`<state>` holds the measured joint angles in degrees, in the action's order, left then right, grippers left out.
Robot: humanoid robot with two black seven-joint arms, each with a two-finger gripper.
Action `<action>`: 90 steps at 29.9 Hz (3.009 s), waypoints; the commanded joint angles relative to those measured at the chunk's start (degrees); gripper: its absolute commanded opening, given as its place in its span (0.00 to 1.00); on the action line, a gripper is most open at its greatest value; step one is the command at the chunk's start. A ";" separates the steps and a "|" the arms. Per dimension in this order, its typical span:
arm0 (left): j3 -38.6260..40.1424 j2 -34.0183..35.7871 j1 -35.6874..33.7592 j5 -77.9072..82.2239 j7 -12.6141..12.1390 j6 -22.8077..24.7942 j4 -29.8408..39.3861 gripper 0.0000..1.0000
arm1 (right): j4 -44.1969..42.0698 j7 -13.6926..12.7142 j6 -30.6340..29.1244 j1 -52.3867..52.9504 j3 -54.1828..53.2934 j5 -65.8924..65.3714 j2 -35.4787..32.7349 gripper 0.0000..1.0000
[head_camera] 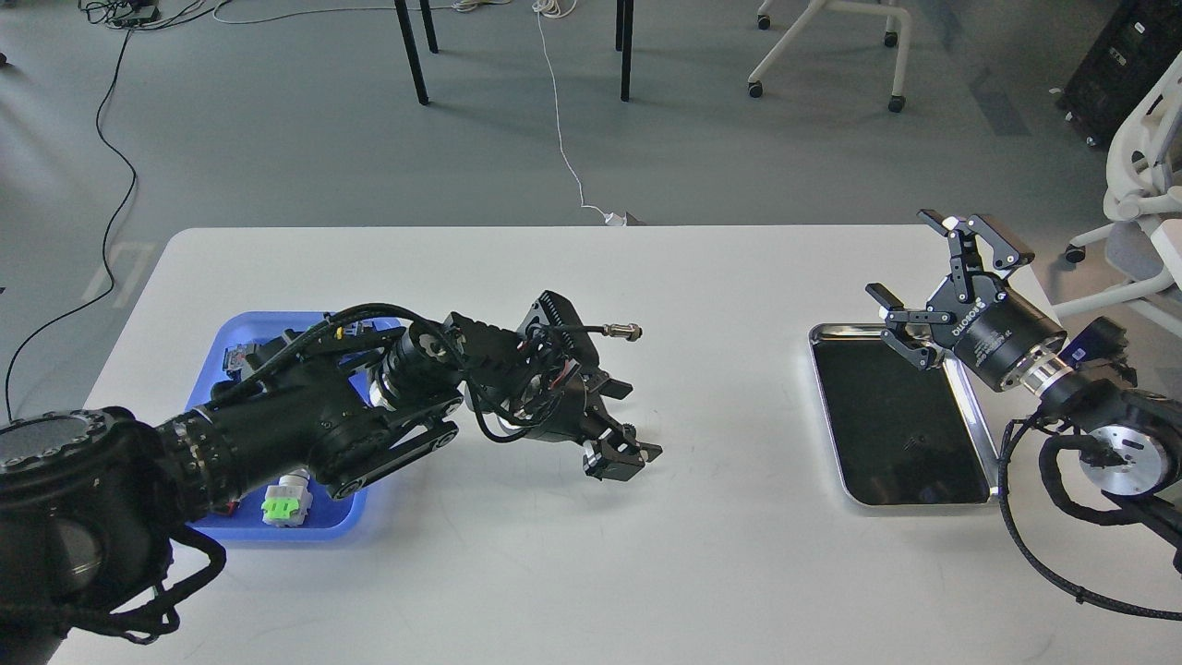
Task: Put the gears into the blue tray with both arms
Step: 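Reach the left gripper down to the black gear and grasp it, then carry the gear into the blue tray, release it, lift the left gripper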
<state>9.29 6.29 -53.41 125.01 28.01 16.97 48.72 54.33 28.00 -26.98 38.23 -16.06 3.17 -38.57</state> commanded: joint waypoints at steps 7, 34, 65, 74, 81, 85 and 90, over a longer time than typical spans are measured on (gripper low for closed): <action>-0.59 -0.58 0.33 -0.01 -0.01 -0.18 -1.43 0.70 | -0.02 0.00 0.00 0.00 0.06 0.00 -0.01 0.97; -1.38 -1.81 0.50 -0.01 -0.01 -1.32 -3.89 0.16 | 0.07 0.00 0.09 0.00 0.06 0.00 -0.01 0.97; -0.59 25.33 -5.12 -0.01 -0.01 0.96 19.30 0.15 | 0.07 0.00 0.26 0.18 -0.12 -0.18 0.43 0.97; -1.20 42.21 0.76 -0.01 -0.01 2.54 21.86 0.16 | 0.07 0.00 0.26 0.26 -0.12 -0.27 0.69 0.97; -0.59 44.60 5.51 -0.20 -0.01 2.02 16.51 0.16 | -0.02 0.00 0.26 0.26 -0.12 -0.27 0.87 0.97; -0.33 44.16 6.04 -0.29 -0.01 1.93 13.52 0.17 | 0.07 0.00 0.26 0.26 -0.12 -0.27 1.13 0.97; -0.41 42.40 6.13 -0.29 -0.01 1.93 10.70 0.18 | 0.07 0.00 0.26 0.18 -0.12 -0.27 0.95 0.97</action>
<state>8.92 49.71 -47.36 124.72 28.00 18.90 61.14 54.39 28.00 -26.72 38.48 -16.17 2.84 -37.48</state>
